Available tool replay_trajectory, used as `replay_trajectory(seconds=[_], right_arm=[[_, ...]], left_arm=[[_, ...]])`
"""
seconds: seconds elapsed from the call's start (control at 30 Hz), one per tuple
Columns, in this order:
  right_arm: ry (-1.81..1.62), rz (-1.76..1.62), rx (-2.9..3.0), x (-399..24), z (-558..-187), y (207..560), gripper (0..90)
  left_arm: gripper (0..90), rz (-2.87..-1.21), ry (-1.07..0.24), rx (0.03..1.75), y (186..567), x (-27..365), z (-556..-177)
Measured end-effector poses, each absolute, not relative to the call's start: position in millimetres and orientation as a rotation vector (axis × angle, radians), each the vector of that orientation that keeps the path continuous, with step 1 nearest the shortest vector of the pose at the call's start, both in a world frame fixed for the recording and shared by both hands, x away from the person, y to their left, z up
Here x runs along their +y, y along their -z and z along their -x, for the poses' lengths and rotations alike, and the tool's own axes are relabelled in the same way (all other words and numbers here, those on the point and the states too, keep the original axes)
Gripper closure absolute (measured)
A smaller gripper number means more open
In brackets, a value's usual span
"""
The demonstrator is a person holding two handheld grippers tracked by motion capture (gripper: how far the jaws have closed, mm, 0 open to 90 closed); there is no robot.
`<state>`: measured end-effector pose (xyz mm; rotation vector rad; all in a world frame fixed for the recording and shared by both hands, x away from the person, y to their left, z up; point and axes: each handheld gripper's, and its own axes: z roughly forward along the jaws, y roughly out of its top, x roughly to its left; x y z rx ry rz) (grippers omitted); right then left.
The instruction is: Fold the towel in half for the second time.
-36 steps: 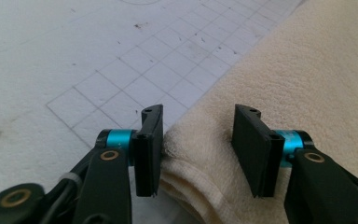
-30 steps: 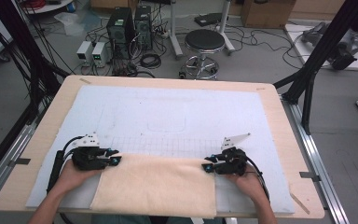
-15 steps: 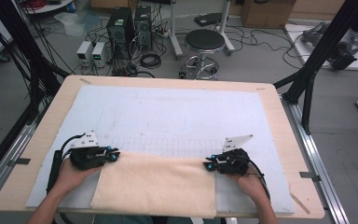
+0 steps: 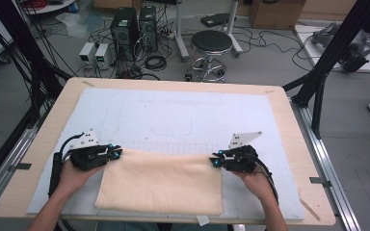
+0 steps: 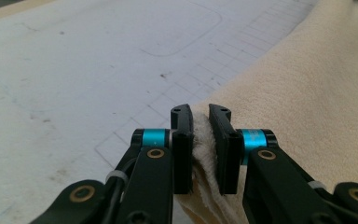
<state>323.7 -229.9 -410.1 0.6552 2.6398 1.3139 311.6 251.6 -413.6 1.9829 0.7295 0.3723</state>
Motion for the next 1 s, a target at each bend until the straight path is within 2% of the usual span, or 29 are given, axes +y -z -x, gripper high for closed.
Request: replay_trajectory(seconds=[0.17, 0.6, 1.0], right_arm=[[-1.274, -0.676, 2.59, -224.3, -341.9, 398.1, 78.6], [-1.231, -0.769, 2.522, -222.4, -402.9, 385.0, 78.5], [-1.182, -0.9, 2.476, -233.4, -430.7, 402.1, 78.3]], left_arm=[[79.7, -1.935, -0.45, 0.785, 405.7, 248.4, -326.5], [79.7, -1.899, -0.52, 0.889, 396.6, 235.7, -387.0], [79.7, -1.887, -0.515, 0.947, 408.6, 217.0, -416.2]])
